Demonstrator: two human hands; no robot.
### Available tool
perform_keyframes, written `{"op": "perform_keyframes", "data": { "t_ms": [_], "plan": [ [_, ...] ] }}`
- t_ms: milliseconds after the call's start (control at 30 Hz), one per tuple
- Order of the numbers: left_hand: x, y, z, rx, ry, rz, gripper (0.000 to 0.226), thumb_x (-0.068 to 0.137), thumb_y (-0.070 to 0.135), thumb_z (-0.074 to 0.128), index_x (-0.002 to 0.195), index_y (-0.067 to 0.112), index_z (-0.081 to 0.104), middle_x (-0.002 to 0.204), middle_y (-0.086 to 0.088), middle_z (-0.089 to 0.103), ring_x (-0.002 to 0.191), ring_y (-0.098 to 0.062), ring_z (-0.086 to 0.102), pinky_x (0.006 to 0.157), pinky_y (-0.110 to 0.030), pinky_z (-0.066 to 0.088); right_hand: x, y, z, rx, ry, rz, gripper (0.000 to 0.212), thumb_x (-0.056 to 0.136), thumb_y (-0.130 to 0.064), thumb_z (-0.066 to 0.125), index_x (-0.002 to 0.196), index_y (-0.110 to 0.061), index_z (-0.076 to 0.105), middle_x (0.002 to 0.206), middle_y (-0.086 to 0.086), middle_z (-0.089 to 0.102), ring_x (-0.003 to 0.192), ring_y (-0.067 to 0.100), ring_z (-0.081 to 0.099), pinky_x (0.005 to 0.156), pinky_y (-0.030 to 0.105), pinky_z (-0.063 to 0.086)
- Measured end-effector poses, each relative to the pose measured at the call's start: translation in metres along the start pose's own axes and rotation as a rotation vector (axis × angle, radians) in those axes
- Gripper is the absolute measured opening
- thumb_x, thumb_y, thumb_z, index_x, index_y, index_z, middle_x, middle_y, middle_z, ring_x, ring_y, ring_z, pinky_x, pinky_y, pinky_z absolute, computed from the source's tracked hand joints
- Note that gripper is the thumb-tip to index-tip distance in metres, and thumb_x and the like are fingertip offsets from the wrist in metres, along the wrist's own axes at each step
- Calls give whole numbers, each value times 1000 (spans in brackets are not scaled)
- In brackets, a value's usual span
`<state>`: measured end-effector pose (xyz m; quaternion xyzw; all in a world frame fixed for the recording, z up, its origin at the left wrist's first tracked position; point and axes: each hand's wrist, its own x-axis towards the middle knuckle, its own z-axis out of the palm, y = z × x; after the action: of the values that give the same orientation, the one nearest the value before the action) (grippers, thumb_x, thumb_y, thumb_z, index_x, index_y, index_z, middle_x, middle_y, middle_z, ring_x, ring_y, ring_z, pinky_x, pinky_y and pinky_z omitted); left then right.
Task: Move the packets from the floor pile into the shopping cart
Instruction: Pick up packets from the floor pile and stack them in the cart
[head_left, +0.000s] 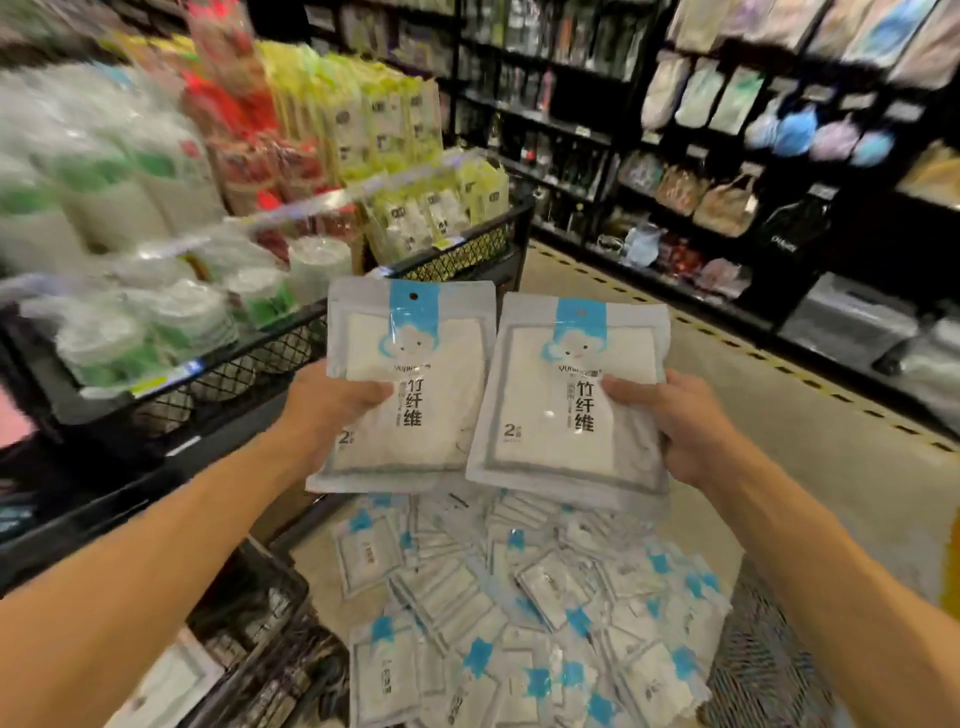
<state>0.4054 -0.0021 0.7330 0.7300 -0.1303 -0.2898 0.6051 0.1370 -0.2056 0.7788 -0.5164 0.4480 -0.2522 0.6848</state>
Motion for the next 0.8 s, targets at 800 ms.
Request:
{"op": "perform_keyframes", "data": {
  "t_ms": [800],
  "plan": [
    [-258, 98, -366, -138, 644, 145, 40, 73, 0, 82, 112, 2, 70, 98, -15, 78, 94, -35, 74, 90, -51, 59, -169, -85, 332, -59, -788, -82, 21, 86, 2, 74, 107, 1, 71, 91, 14, 80, 74, 27, 78, 54, 34, 61]
  ]
}}
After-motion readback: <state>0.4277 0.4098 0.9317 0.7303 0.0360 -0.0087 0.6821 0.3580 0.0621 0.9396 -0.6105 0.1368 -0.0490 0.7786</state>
